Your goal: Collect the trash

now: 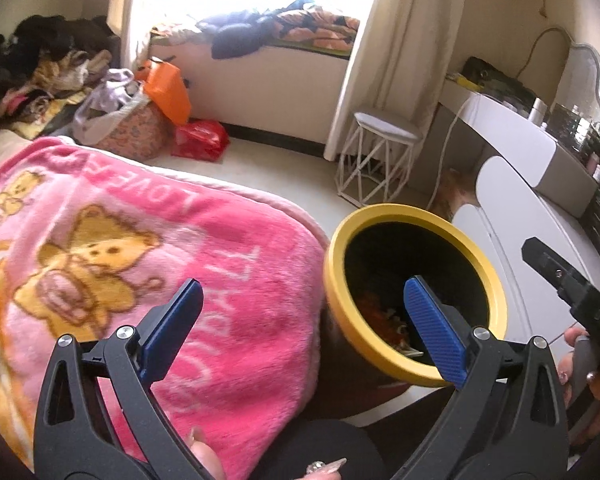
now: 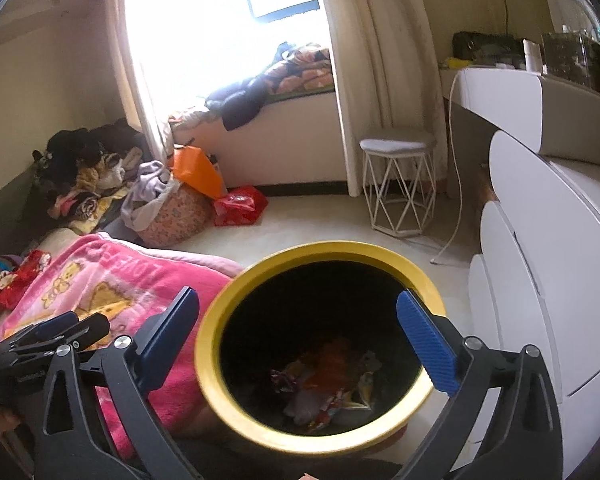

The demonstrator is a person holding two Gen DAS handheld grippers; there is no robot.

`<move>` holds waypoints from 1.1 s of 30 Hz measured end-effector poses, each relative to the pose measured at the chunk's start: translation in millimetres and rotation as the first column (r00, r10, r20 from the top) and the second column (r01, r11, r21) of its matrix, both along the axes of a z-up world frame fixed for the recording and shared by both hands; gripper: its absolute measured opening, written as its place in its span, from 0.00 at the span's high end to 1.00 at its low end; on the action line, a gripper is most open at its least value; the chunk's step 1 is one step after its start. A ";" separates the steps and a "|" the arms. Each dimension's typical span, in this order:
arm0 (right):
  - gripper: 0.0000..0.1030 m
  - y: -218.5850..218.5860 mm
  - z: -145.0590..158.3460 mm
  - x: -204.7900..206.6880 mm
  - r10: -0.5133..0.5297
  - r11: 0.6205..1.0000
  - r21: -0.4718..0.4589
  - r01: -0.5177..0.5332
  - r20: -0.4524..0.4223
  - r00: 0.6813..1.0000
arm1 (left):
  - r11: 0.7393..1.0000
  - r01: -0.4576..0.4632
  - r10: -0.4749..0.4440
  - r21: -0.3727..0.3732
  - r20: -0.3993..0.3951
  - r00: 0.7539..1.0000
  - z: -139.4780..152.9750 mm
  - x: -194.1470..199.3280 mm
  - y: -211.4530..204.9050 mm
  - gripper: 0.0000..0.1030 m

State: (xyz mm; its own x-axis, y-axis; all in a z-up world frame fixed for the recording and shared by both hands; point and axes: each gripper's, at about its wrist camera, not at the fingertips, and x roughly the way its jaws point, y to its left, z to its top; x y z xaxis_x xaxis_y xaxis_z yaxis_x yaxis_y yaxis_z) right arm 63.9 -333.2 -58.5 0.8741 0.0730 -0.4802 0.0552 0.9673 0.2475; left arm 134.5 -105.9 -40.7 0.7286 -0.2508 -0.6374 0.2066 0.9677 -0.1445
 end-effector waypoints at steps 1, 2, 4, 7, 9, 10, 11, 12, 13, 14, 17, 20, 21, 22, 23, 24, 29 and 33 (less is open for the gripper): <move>0.06 4.7 1.4 -3.5 0.004 1.000 -0.006 -0.004 0.013 1.000 | 1.000 -0.010 0.010 0.008 0.010 1.000 0.8 -4.3 3.6 0.10; 0.06 9.4 3.0 -6.9 0.007 1.000 -0.014 -0.007 0.026 1.000 | 1.000 -0.015 0.015 0.012 0.018 1.000 1.0 -7.9 7.9 0.10; 0.06 16.5 5.3 -13.5 0.007 1.000 -0.023 -0.005 0.051 0.999 | 0.999 -0.027 0.026 0.024 0.048 0.998 2.3 -17.4 15.2 0.10; 0.06 29.0 4.4 -29.1 0.018 0.999 -0.034 -0.015 0.094 0.995 | 0.998 -0.057 0.054 0.035 0.082 0.995 2.1 -29.7 25.3 0.10; 0.06 36.6 1.7 -39.2 0.027 0.998 -0.056 -0.020 0.116 0.993 | 0.997 -0.075 0.072 0.025 0.096 0.993 0.3 -38.6 34.0 0.10; 0.06 40.1 0.1 -44.8 0.032 0.998 -0.062 -0.025 0.127 0.991 | 0.996 -0.082 0.079 0.025 0.098 0.992 -0.5 -41.3 36.8 0.10; 0.06 42.9 -1.7 -49.9 0.037 0.997 -0.068 -0.028 0.136 0.990 | 0.995 -0.094 0.091 0.028 0.101 0.991 -1.7 -45.1 40.2 0.10; 0.06 45.1 -2.9 -54.0 0.036 0.997 -0.074 -0.026 0.143 0.989 | 0.994 -0.101 0.097 0.032 0.105 0.990 -1.9 -48.3 42.1 0.10; 0.06 48.4 -3.7 -59.7 0.037 0.996 -0.085 -0.024 0.158 0.987 | 0.994 -0.107 0.103 0.034 0.115 0.988 -2.5 -52.6 44.6 0.10; 0.06 52.3 -4.0 -64.9 0.036 0.995 -0.098 -0.019 0.176 0.984 | 0.993 -0.110 0.105 0.034 0.122 0.987 -2.9 -56.6 46.5 0.10; 0.06 61.4 -2.5 -75.8 0.021 0.993 -0.116 0.004 0.217 0.976 | 0.994 -0.111 0.106 0.026 0.145 0.984 -3.1 -67.3 51.5 0.10; 0.06 68.3 -1.7 -86.4 0.001 0.992 -0.121 0.031 0.260 0.966 | 0.993 -0.113 0.108 0.017 0.162 0.981 -4.4 -75.4 53.8 0.10; 0.06 69.3 -2.3 -88.3 -0.003 0.991 -0.125 0.038 0.268 0.963 | 0.993 -0.115 0.111 0.013 0.167 0.980 -5.2 -78.4 55.0 0.10; 0.06 71.1 -2.9 -90.7 -0.010 0.990 -0.134 0.048 0.275 0.961 | 0.993 -0.116 0.113 0.011 0.170 0.979 -6.0 -79.9 55.5 0.10; 0.06 72.4 -4.2 -92.2 -0.014 0.988 -0.141 0.055 0.278 0.960 | 0.993 -0.117 0.113 0.010 0.173 0.978 -6.2 -81.2 55.8 0.10; 0.06 72.9 -4.9 -92.4 -0.014 0.988 -0.146 0.056 0.279 0.960 | 0.993 -0.118 0.114 0.009 0.176 0.978 -6.4 -82.2 55.8 0.10; 0.06 70.5 -5.7 -91.7 -0.024 0.988 -0.141 0.065 0.279 0.960 | 0.993 -0.118 0.115 0.005 0.175 0.978 -7.8 -83.0 57.9 0.10; 0.06 72.4 -7.5 -90.3 -0.023 0.987 -0.145 0.064 0.269 0.963 | 0.993 -0.117 0.115 0.005 0.178 0.977 -7.4 -84.3 58.2 0.10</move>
State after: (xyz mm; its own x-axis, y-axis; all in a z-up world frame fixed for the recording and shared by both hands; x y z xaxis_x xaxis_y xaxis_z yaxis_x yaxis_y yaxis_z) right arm -26.5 -260.8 -66.0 0.9724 -0.0227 -0.2322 0.0496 0.9926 0.1107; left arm 50.2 -47.7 -48.1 0.8538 -0.1489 -0.4989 0.1138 0.9884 -0.1003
